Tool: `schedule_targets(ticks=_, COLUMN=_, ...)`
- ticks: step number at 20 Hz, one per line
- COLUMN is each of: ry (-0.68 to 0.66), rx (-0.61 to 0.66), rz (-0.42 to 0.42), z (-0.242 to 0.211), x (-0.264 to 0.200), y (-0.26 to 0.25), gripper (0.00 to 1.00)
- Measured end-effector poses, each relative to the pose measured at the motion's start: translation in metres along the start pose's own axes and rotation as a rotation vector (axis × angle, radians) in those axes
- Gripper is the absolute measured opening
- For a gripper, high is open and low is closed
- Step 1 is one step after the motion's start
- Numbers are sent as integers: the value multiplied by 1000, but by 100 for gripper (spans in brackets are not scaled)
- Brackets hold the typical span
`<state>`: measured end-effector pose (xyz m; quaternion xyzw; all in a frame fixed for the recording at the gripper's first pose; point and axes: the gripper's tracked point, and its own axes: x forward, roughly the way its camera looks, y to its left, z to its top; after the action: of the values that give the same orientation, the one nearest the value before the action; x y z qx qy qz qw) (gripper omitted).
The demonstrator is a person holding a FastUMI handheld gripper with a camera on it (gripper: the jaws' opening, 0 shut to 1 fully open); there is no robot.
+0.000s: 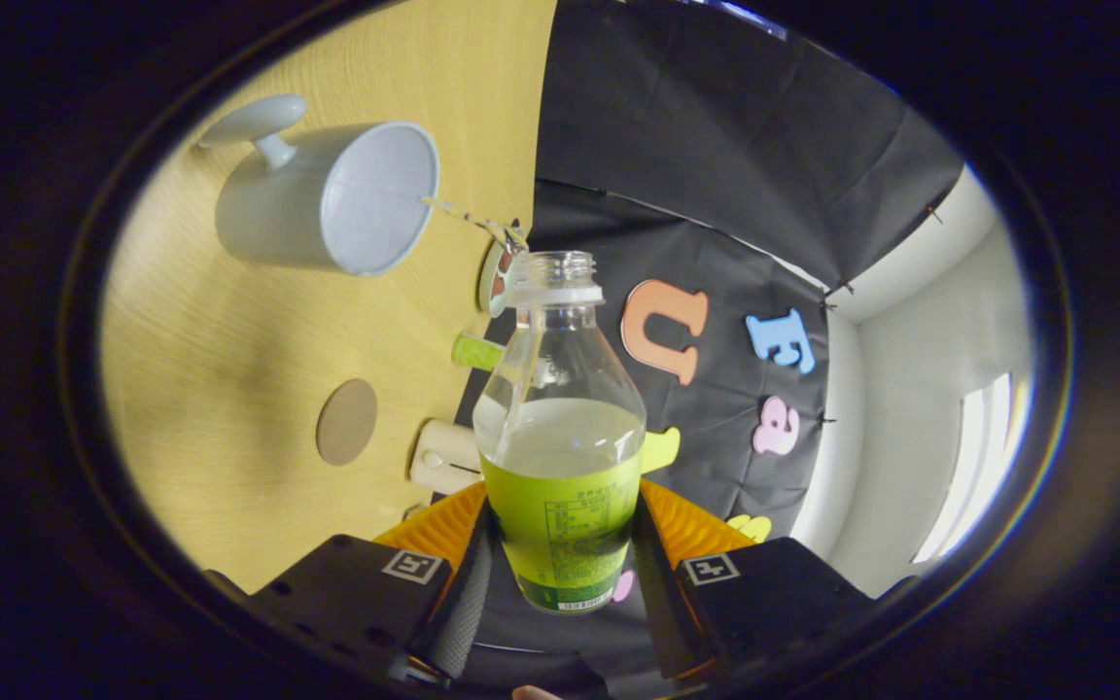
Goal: Take the bottle from table, then pour the juice into the cup, finally place the bottle on the coaster
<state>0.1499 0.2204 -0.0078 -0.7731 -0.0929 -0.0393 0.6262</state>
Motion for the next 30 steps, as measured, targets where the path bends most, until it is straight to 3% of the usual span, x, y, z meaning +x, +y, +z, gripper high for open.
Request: schedule_targets(ticks=30, ry=-24, rx=-159, rz=-54, z=-2, x=4, y=-31, gripper=75)
